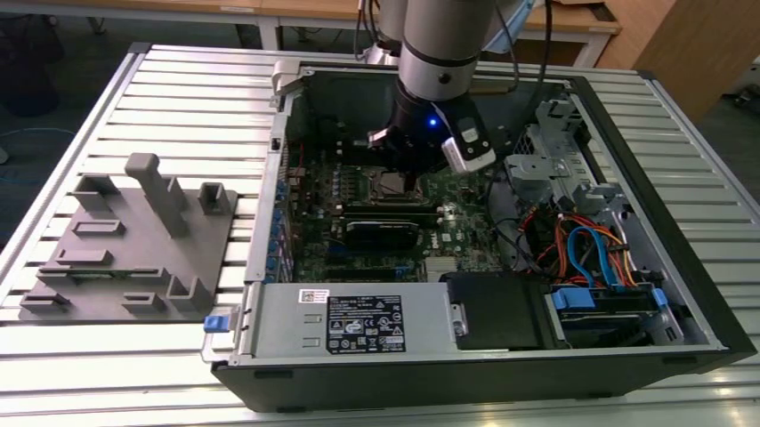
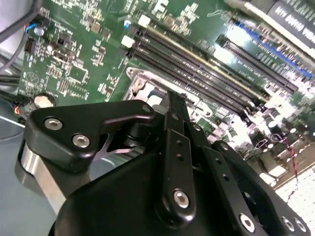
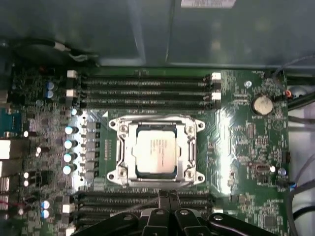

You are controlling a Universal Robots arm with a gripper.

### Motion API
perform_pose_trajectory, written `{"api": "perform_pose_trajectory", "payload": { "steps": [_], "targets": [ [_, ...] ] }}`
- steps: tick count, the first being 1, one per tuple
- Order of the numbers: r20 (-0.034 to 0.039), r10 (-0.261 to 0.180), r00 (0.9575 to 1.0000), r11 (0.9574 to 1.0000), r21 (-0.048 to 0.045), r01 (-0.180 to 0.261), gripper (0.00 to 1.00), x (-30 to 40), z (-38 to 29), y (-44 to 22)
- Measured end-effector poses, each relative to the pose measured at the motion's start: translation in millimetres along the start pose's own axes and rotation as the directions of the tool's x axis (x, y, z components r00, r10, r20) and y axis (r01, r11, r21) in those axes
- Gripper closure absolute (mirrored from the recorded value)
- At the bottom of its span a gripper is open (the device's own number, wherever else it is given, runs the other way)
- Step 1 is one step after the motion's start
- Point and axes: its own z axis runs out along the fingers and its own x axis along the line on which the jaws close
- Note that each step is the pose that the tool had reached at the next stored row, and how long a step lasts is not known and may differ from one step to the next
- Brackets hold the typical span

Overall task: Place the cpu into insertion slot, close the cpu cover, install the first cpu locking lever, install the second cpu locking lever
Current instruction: 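Install the second cpu locking lever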

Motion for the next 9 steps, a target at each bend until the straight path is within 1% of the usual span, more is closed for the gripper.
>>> {"api": "perform_pose_trajectory", "payload": {
  "steps": [3, 4, 7, 9],
  "targets": [
    [-0.0009, 0.0, 1.0, 1.0, -0.0006, 0.0, 0.9, 2.1, 0.6, -0.4],
    [-0.0031, 0.001, 1.0, 1.0, -0.0009, -0.001, 0.9, 3.1, 1.0, -0.4],
    [-0.0172, 0.002, 0.9999, 1.0, -0.0009, -0.002, 0.9, 3.9, 1.6, -0.8],
    [-0.0244, 0.003, 0.9997, 1.0, -0.0008, -0.003, 0.9, 4.4, 2.0, -0.9]
  ]
}}
